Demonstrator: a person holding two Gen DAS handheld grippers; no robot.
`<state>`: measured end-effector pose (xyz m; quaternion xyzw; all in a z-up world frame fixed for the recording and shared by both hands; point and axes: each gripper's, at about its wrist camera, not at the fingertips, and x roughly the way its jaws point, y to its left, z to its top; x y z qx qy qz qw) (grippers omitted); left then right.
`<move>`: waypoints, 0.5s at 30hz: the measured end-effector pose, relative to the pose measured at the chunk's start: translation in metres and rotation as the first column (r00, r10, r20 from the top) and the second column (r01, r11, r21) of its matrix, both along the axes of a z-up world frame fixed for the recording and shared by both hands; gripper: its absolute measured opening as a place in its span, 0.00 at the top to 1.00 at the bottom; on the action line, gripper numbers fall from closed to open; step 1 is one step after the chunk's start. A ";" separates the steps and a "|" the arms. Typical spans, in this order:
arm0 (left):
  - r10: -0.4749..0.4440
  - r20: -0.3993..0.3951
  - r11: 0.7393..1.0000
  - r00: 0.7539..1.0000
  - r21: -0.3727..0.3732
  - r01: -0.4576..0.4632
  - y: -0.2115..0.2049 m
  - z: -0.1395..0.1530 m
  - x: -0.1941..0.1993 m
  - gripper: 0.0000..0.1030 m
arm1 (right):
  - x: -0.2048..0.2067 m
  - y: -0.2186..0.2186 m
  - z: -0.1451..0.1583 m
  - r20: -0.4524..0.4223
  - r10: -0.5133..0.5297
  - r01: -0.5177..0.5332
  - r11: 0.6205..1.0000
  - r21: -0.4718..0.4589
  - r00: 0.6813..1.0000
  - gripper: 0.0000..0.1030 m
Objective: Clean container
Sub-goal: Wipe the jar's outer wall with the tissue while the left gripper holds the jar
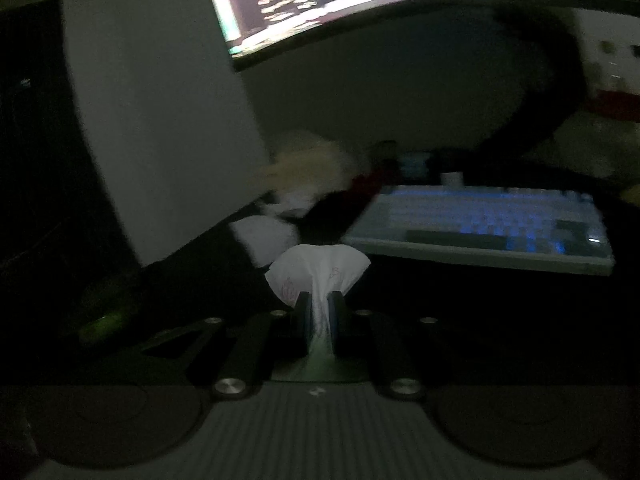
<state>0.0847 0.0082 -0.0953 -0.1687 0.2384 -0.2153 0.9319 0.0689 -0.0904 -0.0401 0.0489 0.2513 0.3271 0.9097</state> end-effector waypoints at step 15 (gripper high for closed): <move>-0.012 0.020 0.999 1.000 0.030 0.011 -0.002 -0.003 -0.003 0.57 | 0.000 -0.003 -0.001 0.014 -0.024 0.024 1.000 -0.017 1.000 0.87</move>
